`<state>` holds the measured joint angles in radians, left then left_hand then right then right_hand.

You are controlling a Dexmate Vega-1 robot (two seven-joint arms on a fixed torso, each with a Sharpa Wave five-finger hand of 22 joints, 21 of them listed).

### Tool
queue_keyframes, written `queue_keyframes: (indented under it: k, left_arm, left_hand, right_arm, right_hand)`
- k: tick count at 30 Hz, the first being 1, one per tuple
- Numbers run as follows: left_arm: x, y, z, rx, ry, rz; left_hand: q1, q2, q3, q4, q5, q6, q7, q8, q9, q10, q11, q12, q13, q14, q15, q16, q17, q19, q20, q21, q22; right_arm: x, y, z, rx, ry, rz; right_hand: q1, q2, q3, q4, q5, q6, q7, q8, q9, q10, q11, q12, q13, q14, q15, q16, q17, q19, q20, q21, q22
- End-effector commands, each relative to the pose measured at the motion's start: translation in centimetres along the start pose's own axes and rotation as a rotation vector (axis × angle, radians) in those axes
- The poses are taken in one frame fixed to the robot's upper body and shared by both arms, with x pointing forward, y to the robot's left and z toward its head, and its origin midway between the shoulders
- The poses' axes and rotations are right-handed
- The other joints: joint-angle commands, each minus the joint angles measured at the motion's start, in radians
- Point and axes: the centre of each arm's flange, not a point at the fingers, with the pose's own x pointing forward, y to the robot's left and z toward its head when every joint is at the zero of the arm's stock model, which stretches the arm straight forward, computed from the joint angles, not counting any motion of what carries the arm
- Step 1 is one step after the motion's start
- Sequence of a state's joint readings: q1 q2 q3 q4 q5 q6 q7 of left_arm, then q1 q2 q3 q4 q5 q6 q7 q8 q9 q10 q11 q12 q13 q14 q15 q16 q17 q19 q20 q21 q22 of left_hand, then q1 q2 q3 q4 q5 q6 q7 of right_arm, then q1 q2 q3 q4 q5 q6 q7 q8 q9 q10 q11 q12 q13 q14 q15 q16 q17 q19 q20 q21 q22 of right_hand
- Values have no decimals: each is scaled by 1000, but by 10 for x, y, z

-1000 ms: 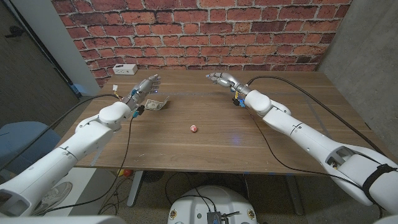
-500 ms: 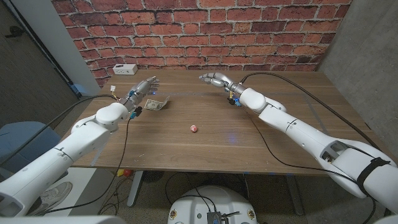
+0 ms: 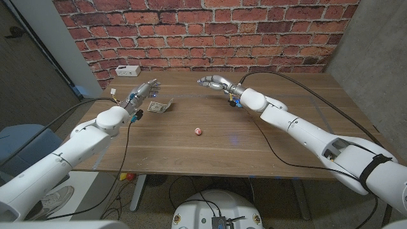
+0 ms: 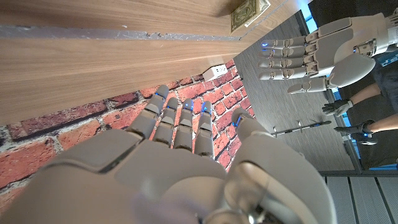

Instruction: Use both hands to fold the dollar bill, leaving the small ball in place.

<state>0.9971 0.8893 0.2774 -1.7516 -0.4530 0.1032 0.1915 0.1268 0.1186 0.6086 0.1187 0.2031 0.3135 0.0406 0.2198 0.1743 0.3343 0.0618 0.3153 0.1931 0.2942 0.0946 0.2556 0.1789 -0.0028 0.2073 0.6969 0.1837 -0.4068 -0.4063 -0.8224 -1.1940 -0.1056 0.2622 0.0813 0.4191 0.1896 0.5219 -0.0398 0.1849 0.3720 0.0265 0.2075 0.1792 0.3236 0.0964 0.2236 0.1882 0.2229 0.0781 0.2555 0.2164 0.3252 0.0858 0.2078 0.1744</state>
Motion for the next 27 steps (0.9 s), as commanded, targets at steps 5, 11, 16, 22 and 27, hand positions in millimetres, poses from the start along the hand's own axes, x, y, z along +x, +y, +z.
queue_keyframes:
  k: [5, 11, 16, 22, 27]
  left_arm:
    - [-11, 3, -3, 41, -8, 62]
    - [-12, 4, -4, 68, 8, 78]
    - [-13, 5, -4, 94, 20, 86]
    - [-13, 5, -6, 107, 33, 90]
    - [-14, 6, -6, 116, 43, 94]
  left_hand:
    - [20, 38, 22, -5, -4, 38, 8, 8, 6, 36, -6, 7, 3, 38, -9, 6, 3, 20, 5, 0, 5]
    - [26, 39, 30, -7, -6, 49, 9, 7, 6, 46, -7, 5, 3, 47, -13, 5, 3, 26, 5, 0, 5]
    - [29, 40, 36, -9, -7, 53, 9, 6, 6, 50, -8, 4, 3, 49, -13, 3, 3, 29, 6, -1, 5]
    - [32, 40, 40, -10, -9, 58, 9, 5, 6, 53, -8, 2, 3, 51, -14, 1, 3, 31, 6, -1, 5]
    - [33, 40, 42, -10, -10, 62, 12, 4, 7, 55, -9, 1, 4, 53, -14, 0, 3, 32, 6, -2, 5]
  right_arm:
    - [14, 14, 8, -47, -32, 70]
    - [18, 18, 12, -68, -41, 94]
    - [23, 21, 14, -81, -50, 113]
    - [28, 26, 17, -101, -63, 138]
    - [33, 31, 19, -117, -79, 160]
  right_hand:
    - [16, 1, 9, -1, -2, 17, -4, 1, 3, 15, 3, 1, 5, 7, -10, 4, 3, 5, -7, 5, 4]
    - [19, 1, 10, -2, -2, 22, -5, 0, 3, 22, 1, 2, 5, 10, -11, 5, 3, 6, -7, 5, 4]
    - [21, 1, 11, -2, -2, 24, -4, -1, 3, 27, 2, 2, 5, 11, -13, 6, 3, 8, -8, 5, 4]
    - [24, 1, 12, -2, -2, 26, -6, -2, 3, 28, 0, 1, 5, 12, -14, 6, 4, 8, -8, 5, 4]
    - [26, 2, 13, -3, -2, 27, -7, -3, 3, 29, -2, 0, 5, 12, -17, 6, 4, 9, -8, 5, 4]
